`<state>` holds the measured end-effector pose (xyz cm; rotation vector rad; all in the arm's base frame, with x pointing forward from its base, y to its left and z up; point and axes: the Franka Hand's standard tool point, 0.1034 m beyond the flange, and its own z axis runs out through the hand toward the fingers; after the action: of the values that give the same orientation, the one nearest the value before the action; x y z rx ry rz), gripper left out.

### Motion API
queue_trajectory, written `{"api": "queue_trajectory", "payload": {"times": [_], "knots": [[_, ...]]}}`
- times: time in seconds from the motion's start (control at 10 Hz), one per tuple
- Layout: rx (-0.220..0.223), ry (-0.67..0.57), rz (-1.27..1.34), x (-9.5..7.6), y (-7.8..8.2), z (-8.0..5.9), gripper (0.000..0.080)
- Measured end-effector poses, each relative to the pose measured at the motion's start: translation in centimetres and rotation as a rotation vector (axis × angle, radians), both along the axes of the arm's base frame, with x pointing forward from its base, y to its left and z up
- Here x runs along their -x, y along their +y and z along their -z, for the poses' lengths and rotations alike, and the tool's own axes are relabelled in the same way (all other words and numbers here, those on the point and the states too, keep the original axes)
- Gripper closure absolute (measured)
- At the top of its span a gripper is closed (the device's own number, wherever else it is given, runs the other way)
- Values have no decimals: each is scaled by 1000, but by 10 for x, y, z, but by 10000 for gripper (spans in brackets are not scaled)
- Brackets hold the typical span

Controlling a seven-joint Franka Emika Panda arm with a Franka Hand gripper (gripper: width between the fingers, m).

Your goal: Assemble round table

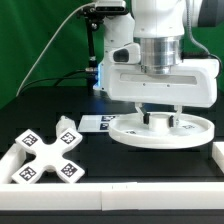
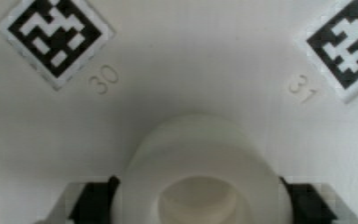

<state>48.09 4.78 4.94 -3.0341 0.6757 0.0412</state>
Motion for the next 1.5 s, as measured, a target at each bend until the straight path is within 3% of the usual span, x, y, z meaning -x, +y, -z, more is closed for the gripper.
{"api": "queue_trajectory", "payload": {"times": [0.3,0.6,0.7,1.1,1.3,1.5], "knots": [[0,7,-31,-4,-4,1,390],[0,-35,-128,-70,-33,8,390],[-4,-69,-157,-76,-38,14,390],[-7,-55,-122,-71,-35,17,390],[-1,-43,-95,-81,-23,27,390],[3,-40,-78,-86,-23,33,390]]}}
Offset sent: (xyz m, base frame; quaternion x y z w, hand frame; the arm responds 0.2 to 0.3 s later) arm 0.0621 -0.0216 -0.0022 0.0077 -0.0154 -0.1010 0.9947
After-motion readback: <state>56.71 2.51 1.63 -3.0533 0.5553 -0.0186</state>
